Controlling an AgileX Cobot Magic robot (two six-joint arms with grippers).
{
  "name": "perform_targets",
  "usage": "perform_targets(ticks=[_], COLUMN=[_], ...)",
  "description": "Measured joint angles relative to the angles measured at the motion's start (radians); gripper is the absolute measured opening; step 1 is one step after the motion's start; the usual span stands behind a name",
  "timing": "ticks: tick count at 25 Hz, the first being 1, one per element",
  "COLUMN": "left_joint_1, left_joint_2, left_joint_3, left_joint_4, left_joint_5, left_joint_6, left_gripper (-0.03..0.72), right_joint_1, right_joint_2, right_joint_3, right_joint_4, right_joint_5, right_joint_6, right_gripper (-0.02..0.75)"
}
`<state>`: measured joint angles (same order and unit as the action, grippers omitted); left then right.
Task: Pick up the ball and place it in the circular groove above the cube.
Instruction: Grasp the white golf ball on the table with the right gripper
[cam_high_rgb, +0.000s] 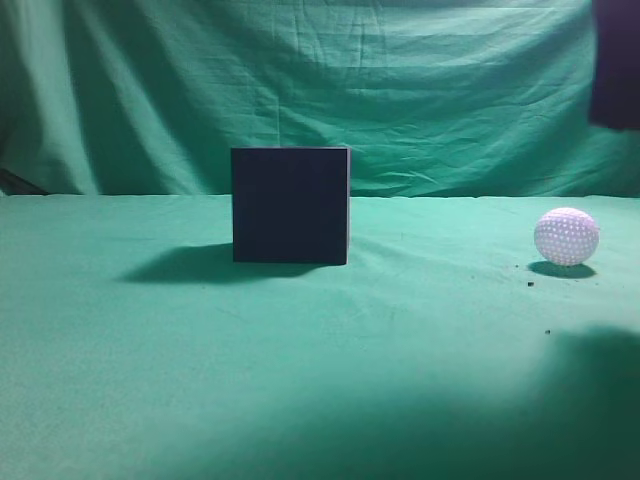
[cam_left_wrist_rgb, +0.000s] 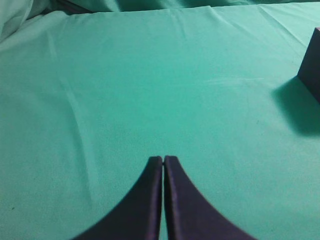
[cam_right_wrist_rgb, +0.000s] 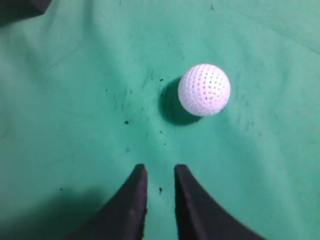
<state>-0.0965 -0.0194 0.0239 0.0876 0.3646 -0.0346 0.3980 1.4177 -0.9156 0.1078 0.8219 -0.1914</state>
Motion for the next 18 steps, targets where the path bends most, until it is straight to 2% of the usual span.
perform_targets(ticks=[5,8,9,18], left_joint_1=[0.000,0.000,0.000,0.000], left_joint_2=[0.000,0.000,0.000,0.000], left_joint_3=[0.000,0.000,0.000,0.000], left_joint_4=[0.000,0.000,0.000,0.000], left_joint_5=[0.000,0.000,0.000,0.000], left_joint_6=[0.000,0.000,0.000,0.000], left_gripper=[0.000,0.000,0.000,0.000], right_joint_1=[0.006,0.006,0.006,0.006], right_joint_2=[0.162,0.236,0.253,0.387], right_joint_3=[-0.102,-0.145,-0.153,-0.185], right_joint_4=[-0.057,-0.111,-0.127,-0.164], right_joint_5=[-0.004,-0.008,-0.011,-0.070], right_joint_6=[0.105,0.212,0.232,0.307], right_gripper=[0.391,0.544,0.560,0.544])
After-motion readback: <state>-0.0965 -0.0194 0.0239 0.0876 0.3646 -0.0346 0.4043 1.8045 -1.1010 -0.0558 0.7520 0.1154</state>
